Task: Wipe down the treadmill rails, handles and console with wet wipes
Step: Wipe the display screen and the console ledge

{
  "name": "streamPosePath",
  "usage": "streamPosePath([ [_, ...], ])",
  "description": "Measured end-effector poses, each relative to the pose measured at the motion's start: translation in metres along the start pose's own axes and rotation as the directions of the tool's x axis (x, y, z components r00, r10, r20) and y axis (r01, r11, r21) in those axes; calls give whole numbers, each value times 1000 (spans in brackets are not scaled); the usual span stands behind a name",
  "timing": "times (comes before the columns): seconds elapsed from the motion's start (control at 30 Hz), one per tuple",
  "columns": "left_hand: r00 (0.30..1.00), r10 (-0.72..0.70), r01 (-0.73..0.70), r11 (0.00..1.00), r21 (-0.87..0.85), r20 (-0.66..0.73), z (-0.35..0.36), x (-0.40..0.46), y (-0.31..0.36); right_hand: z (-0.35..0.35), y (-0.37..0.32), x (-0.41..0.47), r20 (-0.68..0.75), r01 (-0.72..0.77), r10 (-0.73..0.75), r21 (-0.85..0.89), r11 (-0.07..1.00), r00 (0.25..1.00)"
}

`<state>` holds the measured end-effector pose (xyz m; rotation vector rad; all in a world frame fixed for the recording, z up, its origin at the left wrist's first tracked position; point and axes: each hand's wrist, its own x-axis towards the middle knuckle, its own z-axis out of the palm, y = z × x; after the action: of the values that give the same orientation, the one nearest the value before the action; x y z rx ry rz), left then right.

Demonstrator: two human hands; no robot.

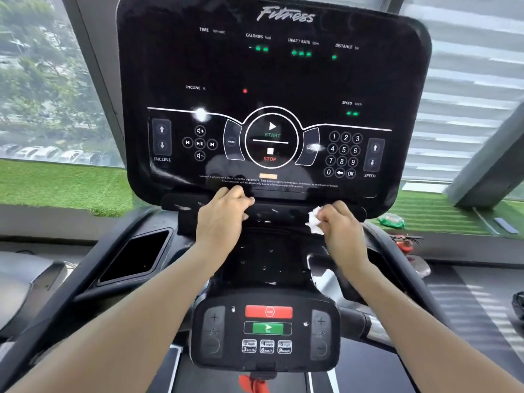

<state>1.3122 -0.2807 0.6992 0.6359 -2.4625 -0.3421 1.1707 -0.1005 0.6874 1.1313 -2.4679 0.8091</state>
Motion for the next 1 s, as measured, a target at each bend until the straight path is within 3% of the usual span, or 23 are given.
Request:
streamPosePath([
  [0.2,1000,19,-19,1000,24,14,-3,1,0,35,-71,20,131,237,-230,-37,971,964],
  [0.47,1000,18,-18,1000,-1,25,-1,0,-2,-7,-14,12,56,-22,20,34,999,998],
  [0.7,998,19,-25,994,102,60,-2,2,-2,34,-91,26,132,203,-197,-31,979,971],
  [0.8,997,58,-62,996,68,51,-3,5,-7,22,-71,23,145,160,-150,-58,985,978],
  [0.93,984,173,-178,978,109,48,-10,-1,-22,0,-34,12,129,-4,17,-98,995,991],
  [1.0,986,166,-166,979,121,10,-16,-6,-39,1,-40,13,147,-3,21,-120,993,989],
])
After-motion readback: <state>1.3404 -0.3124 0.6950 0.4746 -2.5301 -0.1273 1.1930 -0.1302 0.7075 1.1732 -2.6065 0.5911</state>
